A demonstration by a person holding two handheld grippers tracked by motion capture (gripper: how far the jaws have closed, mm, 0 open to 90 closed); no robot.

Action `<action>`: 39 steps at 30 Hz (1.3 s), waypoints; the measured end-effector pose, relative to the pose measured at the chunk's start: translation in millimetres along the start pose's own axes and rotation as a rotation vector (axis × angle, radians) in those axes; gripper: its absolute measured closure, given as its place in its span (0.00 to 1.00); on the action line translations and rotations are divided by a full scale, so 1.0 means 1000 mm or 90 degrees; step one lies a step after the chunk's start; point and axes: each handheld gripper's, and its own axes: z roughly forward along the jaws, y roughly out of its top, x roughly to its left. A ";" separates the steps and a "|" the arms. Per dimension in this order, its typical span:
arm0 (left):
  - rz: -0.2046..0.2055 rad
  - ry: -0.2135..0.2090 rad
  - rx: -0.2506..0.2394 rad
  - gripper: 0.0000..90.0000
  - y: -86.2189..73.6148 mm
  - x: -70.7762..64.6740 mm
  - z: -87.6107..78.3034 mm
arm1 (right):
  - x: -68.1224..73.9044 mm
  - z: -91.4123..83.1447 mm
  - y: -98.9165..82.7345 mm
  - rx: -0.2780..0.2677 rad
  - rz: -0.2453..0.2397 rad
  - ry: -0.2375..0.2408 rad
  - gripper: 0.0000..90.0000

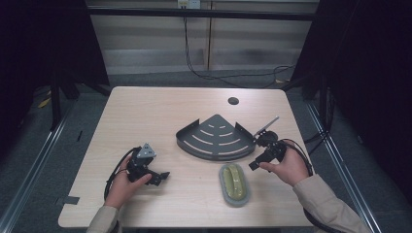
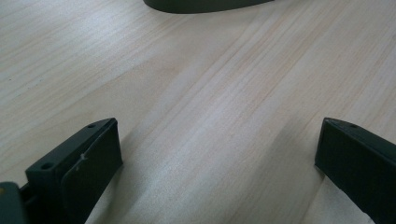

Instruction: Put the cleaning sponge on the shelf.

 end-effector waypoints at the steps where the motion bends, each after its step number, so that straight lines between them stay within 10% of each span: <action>1: 0.000 0.000 0.000 0.00 0.000 0.000 0.000 | 0.001 -0.001 0.001 0.004 -0.001 0.002 0.30; 39: -0.003 0.002 -0.004 0.00 0.000 0.000 0.000 | 0.066 0.000 0.044 0.058 -0.070 0.032 0.33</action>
